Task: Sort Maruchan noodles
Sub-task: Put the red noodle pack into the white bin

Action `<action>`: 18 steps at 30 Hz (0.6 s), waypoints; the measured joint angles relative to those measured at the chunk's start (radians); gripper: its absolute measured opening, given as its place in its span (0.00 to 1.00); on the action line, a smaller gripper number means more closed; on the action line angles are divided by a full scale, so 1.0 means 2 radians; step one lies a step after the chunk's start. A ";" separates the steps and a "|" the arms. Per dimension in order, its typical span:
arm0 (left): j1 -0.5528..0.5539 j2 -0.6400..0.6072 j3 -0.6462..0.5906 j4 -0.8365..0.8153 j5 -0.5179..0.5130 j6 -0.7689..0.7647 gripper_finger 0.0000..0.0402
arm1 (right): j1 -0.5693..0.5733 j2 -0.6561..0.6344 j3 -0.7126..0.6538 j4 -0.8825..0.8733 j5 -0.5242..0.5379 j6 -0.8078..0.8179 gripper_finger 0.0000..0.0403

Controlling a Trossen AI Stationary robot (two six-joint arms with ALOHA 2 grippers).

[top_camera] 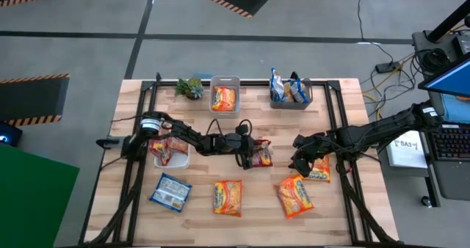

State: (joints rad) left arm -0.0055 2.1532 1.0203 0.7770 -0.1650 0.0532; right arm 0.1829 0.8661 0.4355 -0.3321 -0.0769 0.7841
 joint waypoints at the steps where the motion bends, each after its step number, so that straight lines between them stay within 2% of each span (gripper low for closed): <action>1: 0.000 0.000 0.000 0.000 0.000 0.000 0.12 | 0.000 0.000 0.000 0.000 0.000 0.000 0.56; 5: 0.000 0.000 0.000 0.000 0.000 0.000 0.01 | 0.000 0.000 0.000 0.000 0.000 0.000 0.56; 12: -0.003 -0.003 -0.001 -0.001 0.000 0.002 0.00 | 0.000 0.000 0.000 0.000 0.022 -0.008 0.56; 18: -0.021 -0.040 -0.001 -0.007 0.001 0.041 0.00 | 0.001 0.000 -0.014 0.044 0.079 -0.023 0.56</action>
State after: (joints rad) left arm -0.0468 2.0727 1.0179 0.7639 -0.1627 0.1344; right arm 0.1854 0.8660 0.4068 -0.2440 0.0805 0.7382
